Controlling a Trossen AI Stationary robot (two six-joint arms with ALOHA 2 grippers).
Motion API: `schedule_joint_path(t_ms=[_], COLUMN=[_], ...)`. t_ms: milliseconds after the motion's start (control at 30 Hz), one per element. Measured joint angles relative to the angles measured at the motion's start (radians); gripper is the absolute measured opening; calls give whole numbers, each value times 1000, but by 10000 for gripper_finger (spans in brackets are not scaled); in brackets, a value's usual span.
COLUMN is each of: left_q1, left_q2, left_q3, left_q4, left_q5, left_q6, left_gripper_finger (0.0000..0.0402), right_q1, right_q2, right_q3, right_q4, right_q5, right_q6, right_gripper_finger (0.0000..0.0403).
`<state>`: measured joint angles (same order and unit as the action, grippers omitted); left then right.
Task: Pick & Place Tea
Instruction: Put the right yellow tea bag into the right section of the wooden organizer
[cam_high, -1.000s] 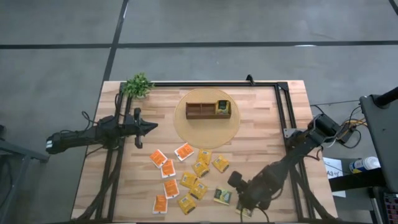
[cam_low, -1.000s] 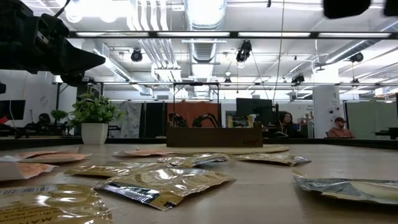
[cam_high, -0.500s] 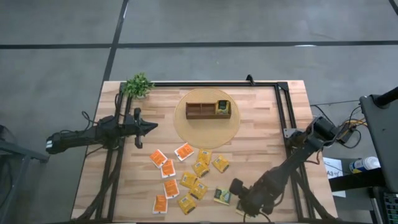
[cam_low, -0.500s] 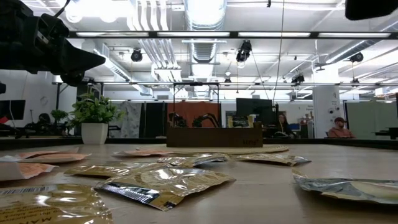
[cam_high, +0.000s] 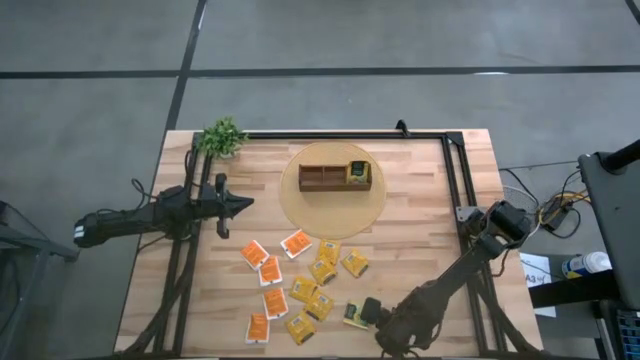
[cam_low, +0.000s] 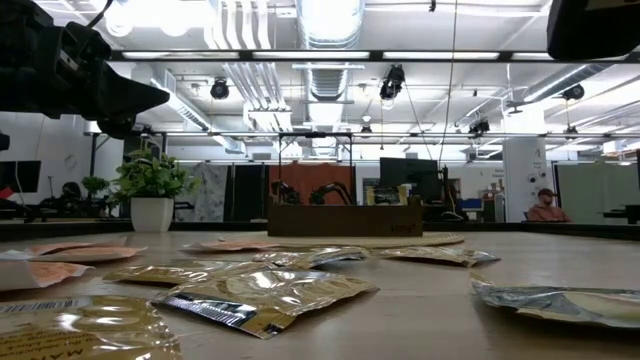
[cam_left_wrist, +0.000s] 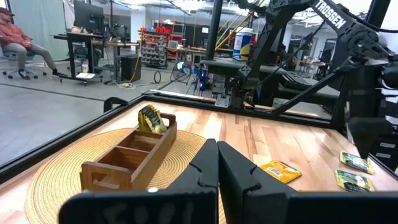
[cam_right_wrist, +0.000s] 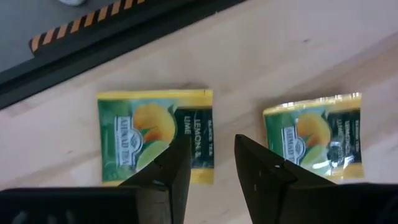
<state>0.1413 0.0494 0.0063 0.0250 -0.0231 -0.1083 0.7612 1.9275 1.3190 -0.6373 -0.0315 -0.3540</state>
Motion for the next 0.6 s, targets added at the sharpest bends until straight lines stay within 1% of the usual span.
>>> schedule_joint_path(t_ms=[267, 533, 600], left_q1=[0, 0, 0], left_q2=[1, 4, 4], left_q3=[0, 0, 0], left_q4=[0, 0, 0], left_q5=[0, 0, 0], left_q6=[0, 0, 0], left_gripper_finger=[0, 0, 0], right_q1=[-2, -6, -8], right_q2=[89, 101, 101], right_q3=[39, 36, 36], right_q4=[-12, -8, -10], right_q5=[-3, -5, -7], right_q6=[-13, -17, -18], right_gripper_finger=[121, 120, 111])
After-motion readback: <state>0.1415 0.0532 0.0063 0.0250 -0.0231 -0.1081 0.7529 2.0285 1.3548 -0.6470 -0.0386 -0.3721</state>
